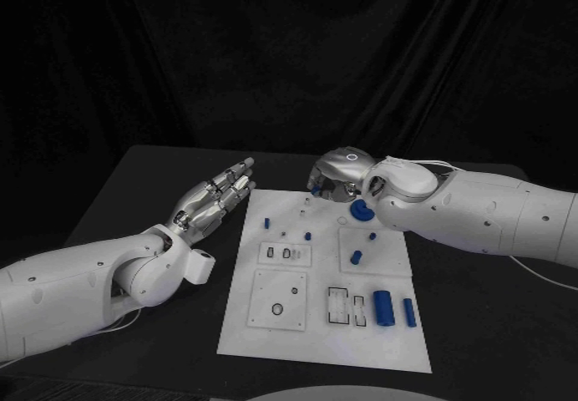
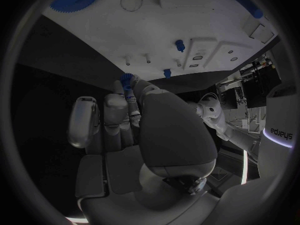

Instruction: Assemble the parts on the task board

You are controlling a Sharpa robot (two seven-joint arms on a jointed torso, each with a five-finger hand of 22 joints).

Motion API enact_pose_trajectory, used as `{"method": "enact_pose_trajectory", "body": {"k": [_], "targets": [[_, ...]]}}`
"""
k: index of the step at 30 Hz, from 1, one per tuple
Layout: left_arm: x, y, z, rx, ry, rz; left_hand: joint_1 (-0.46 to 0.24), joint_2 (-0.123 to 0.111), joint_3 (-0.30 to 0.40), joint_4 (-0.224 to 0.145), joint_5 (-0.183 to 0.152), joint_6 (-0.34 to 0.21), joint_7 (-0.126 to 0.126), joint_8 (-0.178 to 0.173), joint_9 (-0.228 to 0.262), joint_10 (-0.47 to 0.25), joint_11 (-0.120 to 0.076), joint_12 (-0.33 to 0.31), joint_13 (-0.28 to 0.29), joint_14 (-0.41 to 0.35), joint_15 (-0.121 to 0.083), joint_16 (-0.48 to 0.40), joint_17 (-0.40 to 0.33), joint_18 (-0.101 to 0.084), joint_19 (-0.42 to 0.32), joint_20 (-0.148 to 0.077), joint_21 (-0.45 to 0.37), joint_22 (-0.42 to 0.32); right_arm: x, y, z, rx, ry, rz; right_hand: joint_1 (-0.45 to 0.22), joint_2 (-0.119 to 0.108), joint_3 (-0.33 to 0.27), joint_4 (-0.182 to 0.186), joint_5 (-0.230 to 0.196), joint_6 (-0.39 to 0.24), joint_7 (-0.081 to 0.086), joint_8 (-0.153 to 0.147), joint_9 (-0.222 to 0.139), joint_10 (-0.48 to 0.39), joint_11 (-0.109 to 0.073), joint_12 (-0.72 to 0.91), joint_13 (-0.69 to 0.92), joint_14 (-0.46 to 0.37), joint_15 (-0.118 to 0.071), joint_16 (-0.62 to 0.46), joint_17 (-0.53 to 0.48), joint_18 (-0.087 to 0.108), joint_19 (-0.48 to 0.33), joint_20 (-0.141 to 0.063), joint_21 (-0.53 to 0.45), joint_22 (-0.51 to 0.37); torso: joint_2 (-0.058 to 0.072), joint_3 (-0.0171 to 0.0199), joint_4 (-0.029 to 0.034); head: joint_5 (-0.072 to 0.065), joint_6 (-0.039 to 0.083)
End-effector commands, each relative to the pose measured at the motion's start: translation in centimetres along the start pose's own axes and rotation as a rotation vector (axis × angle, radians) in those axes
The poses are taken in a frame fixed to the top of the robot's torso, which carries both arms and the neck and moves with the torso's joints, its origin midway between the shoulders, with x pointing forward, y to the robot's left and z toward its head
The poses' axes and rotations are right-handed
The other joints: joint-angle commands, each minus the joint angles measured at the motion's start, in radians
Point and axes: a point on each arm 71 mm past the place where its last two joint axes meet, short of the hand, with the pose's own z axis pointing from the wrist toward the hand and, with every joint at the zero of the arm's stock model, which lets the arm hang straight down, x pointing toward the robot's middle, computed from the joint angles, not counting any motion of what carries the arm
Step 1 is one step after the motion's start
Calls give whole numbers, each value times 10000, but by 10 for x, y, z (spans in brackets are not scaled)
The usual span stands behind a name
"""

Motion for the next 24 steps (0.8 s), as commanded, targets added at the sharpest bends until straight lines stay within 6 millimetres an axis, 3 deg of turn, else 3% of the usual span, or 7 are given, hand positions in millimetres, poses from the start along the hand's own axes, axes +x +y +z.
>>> {"method": "enact_pose_trajectory", "body": {"k": [1,7,12,20,24], "targets": [[2,-5,1,642,113,-33,108,-13,14,29,35,-80,-14,14,-15,22,-22,-66,-17,13,25,-36,-9,212,-25,57,-33,-16,4,-2,3,270,32,78,-73,-28,-2,73,-36,-89,23,-59,-24,-129,25,-68,12,19,72,-1,-6,-177,23,78,-27,-12,20,1,16,-27,-27],[2,-5,2,619,140,-50,109,-13,15,30,39,-38,-15,21,-8,22,-24,-66,-17,13,24,-36,-9,214,-25,57,-33,-16,8,-3,7,378,203,32,-107,-62,-4,115,-63,-138,28,-106,-41,-214,44,-70,11,-10,60,-19,-33,-168,3,81,-48,-18,2,-8,-5,-24,-93],[2,-4,2,599,163,-65,113,-11,18,32,48,4,-8,31,-1,22,-23,-66,-17,13,22,-36,-9,218,-25,59,-33,-16,11,-4,9,438,350,10,-119,-72,-5,131,-79,-157,28,-121,-47,-242,51,-68,12,-20,52,-15,-30,-167,1,81,-48,-11,-7,-9,13,-28,-155],[2,-4,2,574,180,-75,123,-8,26,33,59,54,15,45,8,22,-7,-66,-17,13,26,-36,-9,226,-25,70,-33,-16,14,-2,13,449,548,-11,-154,-96,-10,176,-121,-218,27,-160,-67,-333,64,-71,12,-53,24,-28,-47,-156,-26,69,-79,-24,-9,-16,-15,-27,-174],[3,-4,3,573,205,-91,123,-8,26,33,59,54,15,45,8,22,-7,-66,-17,13,26,-36,-9,226,-25,70,-33,-16,15,-2,16,469,611,-29,-178,-111,-19,201,-138,-243,28,-169,-76,-369,68,-68,13,-66,14,-40,-66,-156,-29,62,-80,-16,-11,-17,23,-70,-174]]}}
